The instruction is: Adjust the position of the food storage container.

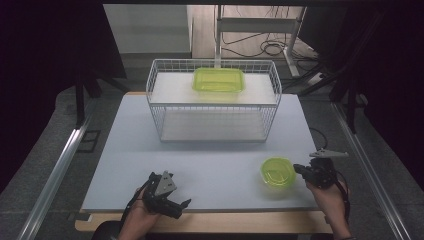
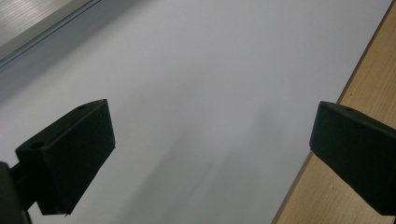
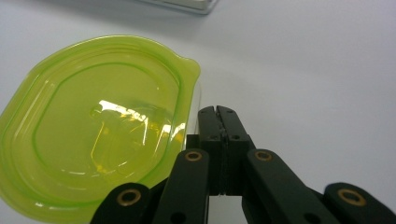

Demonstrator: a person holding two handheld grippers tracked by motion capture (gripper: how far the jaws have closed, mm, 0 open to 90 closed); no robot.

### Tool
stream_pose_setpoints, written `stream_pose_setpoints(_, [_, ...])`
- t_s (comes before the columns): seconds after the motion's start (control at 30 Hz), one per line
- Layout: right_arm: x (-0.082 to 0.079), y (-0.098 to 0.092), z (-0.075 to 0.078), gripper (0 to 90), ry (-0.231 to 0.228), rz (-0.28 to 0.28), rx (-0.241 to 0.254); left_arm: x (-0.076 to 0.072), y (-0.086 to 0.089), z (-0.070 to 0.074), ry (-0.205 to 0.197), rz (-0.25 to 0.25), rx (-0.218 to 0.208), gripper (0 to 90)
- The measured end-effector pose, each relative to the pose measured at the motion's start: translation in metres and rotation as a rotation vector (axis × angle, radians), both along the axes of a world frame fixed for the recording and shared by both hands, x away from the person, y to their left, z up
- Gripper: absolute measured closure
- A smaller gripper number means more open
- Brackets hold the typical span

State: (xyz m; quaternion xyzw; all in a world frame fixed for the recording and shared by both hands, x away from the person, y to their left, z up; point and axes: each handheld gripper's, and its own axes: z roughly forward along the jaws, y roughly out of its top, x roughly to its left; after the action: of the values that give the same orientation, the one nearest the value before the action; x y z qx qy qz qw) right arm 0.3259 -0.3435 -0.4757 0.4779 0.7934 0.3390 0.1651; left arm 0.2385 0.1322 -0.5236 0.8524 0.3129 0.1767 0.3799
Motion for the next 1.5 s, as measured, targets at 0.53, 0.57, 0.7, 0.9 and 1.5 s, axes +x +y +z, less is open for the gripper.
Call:
stream_pose_setpoints(0.53, [-0.009,0.009,-0.007,88.5,0.046,0.048,-0.012,0.000,0.000,0.000,-0.001,-0.002,0.007,0.0])
stream_pose_setpoints(0.57, [-0.009,0.009,-0.007,88.5,0.046,0.048,-0.012,0.000,0.000,0.000,-0.001,-0.002,0.007,0.0])
stream_pose_setpoints(0.7, [-0.013,0.011,-0.013,88.5,0.080,0.071,0.007,0.000,-0.001,-0.001,-0.001,-0.004,0.011,0.0])
stream_pose_setpoints(0.9, [-0.013,0.017,-0.015,88.5,0.099,0.090,0.034,0.000,-0.002,-0.001,0.001,-0.004,0.016,0.0])
stream_pose_setpoints(1.5, [-0.010,0.053,-0.024,88.6,0.137,0.189,0.097,0.000,-0.003,-0.002,0.004,-0.007,0.029,0.0])
